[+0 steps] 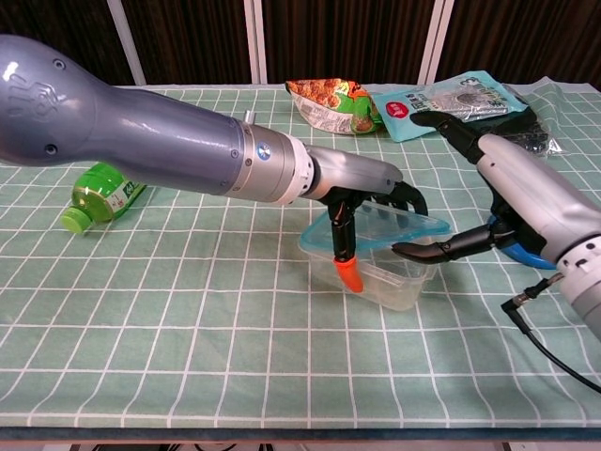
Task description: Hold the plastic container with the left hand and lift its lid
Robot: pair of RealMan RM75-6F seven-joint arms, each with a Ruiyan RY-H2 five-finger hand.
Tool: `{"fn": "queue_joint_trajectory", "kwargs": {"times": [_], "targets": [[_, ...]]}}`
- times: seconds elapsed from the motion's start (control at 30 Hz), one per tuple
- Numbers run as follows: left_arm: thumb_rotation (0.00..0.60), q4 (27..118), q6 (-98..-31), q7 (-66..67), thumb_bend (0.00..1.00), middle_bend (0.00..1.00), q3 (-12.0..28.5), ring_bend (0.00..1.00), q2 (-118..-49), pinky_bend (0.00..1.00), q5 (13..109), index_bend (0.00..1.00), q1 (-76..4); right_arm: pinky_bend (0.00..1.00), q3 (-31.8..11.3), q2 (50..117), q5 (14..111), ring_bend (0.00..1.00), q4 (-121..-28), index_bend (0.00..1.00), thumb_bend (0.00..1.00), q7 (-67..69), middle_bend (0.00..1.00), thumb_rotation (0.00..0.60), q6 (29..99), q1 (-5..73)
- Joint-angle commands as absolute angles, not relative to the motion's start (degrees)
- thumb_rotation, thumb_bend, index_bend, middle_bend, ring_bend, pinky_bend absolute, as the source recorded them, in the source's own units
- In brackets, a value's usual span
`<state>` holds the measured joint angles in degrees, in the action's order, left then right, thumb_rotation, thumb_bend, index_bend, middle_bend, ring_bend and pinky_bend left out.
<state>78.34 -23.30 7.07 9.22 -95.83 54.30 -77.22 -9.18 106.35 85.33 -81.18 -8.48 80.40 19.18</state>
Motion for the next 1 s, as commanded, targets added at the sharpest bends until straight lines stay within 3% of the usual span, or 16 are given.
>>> {"fn": "queue_joint_trajectory", "kwargs": {"times": [0.03,0.27,0.37,0.53,0.73,1.0], "targets": [[0.600,78.21,-23.24,6.93,0.02,0.20,9.06,0.22,-95.82,0.37,54.14,0.14,-77.38,0.00,-9.26,106.50,85.34,0.00,-80.92,0.00,0.15,-8.43,0.00,0.600,80.45,19.31],[0.600,77.99,-24.11,6.74,0.00,0.07,8.86,0.11,-95.92,0.25,53.93,0.02,-77.51,0.00,-9.19,106.43,84.89,0.00,-80.23,0.01,0.15,-8.13,0.00,0.600,80.28,19.26],[0.600,77.82,-24.89,6.82,0.00,0.02,8.75,0.07,-95.94,0.21,53.87,0.00,-77.43,0.00,-8.99,106.28,84.89,0.00,-79.95,0.14,0.18,-7.76,0.00,0.600,80.33,19.15],[0.600,77.80,-26.55,7.14,0.00,0.00,8.61,0.01,-95.96,0.14,53.60,0.00,-77.16,0.00,-8.65,106.35,85.15,0.00,-80.11,0.45,0.33,-5.96,0.04,0.600,80.51,19.03],[0.600,78.26,-29.33,8.01,0.00,0.00,8.54,0.00,-95.89,0.12,53.22,0.00,-76.62,0.00,-8.62,106.73,84.82,0.00,-80.52,0.60,0.48,-4.79,0.08,0.600,80.57,18.88],[0.600,79.92,-31.61,9.07,0.00,0.00,8.05,0.00,-94.86,0.11,52.55,0.00,-75.67,0.00,-8.67,106.97,84.08,0.00,-81.09,0.70,0.51,-4.95,0.10,0.600,80.60,18.59]]}}
